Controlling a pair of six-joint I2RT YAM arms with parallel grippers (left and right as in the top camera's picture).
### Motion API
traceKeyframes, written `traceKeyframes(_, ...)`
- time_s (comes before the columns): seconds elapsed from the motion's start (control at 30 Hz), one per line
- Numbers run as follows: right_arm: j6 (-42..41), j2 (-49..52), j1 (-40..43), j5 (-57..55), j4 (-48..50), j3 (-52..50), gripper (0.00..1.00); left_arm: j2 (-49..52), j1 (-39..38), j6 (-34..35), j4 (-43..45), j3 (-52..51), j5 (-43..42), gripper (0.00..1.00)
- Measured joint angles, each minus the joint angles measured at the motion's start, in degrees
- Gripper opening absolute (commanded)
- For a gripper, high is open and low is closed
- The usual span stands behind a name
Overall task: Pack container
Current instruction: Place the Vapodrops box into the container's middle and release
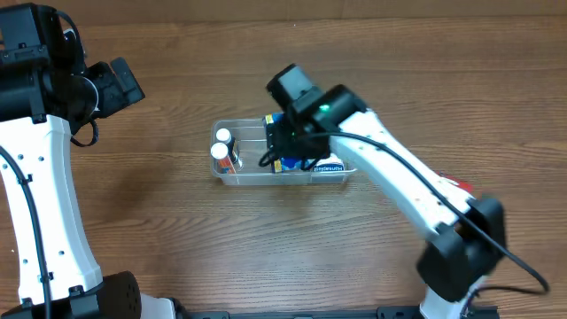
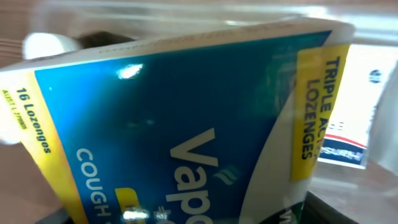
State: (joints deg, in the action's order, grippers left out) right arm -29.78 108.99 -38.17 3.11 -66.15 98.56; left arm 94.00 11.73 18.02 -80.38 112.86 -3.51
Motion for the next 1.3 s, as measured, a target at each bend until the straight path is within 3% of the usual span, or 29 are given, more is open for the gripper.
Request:
traceKeyframes(0.3, -1.5, 7.5, -0.1, -0.7, 2.8, -0.2, 0.73, 0.0, 0.0, 0.0, 0.0, 0.0, 0.0, 0.99)
traceKeyframes(0.87, -1.8, 8.1, -0.1, -1.0, 0.1, -0.2, 0.73, 0.0, 0.0, 0.0, 0.0, 0.0, 0.0, 0.99)
traceKeyframes(1.07, -1.9, 8.7, -0.1, -1.0, -0.1, -0.2, 0.93, 0.0, 0.0, 0.0, -0.2, 0.0, 0.0, 0.99)
traceKeyframes(1.3, -1.7, 8.7, -0.1, -1.0, -0.3, -0.2, 0.95, 0.0, 0.0, 0.0, -0.2, 0.0, 0.0, 0.99)
